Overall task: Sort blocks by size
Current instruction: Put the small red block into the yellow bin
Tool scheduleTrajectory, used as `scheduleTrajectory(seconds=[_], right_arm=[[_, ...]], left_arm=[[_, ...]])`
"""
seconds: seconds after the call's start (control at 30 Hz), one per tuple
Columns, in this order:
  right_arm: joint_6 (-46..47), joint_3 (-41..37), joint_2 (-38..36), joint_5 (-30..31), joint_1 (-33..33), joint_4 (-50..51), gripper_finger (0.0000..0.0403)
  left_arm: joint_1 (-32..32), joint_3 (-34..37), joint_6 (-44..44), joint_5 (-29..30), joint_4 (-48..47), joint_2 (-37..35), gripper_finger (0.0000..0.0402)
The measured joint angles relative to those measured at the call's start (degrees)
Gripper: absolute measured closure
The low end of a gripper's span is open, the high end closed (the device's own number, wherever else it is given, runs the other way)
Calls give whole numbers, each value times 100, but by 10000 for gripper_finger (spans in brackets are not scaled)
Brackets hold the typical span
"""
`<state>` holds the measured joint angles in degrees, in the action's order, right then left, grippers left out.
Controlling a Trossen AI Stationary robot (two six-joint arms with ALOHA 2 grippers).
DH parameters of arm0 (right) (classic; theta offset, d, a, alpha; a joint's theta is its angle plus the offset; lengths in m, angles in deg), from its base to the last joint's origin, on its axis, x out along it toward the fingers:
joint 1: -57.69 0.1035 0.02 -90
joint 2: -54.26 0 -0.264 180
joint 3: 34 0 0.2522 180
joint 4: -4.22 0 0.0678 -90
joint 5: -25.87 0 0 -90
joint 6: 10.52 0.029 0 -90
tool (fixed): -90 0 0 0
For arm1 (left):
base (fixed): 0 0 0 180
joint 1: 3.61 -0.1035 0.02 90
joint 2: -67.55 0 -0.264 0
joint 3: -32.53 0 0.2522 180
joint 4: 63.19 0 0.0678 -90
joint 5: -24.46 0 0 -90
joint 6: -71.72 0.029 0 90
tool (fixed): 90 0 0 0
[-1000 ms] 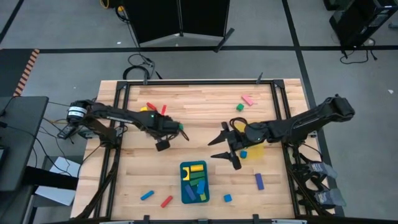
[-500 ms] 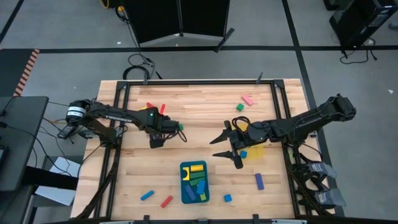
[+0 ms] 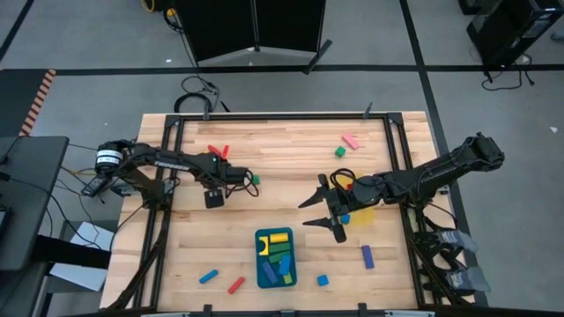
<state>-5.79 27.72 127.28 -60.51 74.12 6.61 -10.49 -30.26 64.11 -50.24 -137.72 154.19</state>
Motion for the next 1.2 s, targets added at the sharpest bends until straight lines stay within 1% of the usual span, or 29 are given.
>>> scheduleTrajectory(seconds=[0.1, 0.27, 0.5, 0.63, 0.7, 0.8, 0.83, 1.03, 1.1, 1.2], right_arm=[[0, 0, 0, 2, 0, -11, 164], [-15, 0, 0, 129, 0, -11, 166], [-43, 0, 0, 131, 0, -54, 172], [-30, 0, 2, 131, 0, -55, 173], [-26, 0, 2, 133, 0, -54, 172], [-24, 0, 2, 133, 0, -57, 173], [-24, 0, 2, 133, 0, -59, 174], [-31, 0, 2, 144, 0, -63, 177], [-62, -3, -31, 144, 0, -56, 178], [-134, -4, -167, 147, 0, -28, 179]], left_arm=[[-27, 140, 39, -74, 39, 1, 128], [-31, 366, 21, -127, 349, -1, 128], [-99, 647, -5, -206, 794, -1, 134], [-178, 734, -51, -278, 957, 5, 165], [-204, 740, -115, -308, 974, 7, 195], [-212, 738, -204, -350, 983, 9, 256], [-215, 739, -262, -348, 987, 4, 267], [-225, 715, -545, -345, 988, 12, 264], [-208, 620, -679, -323, 1026, -11, 264], [-91, 281, -779, -271, 1286, -181, 264]])
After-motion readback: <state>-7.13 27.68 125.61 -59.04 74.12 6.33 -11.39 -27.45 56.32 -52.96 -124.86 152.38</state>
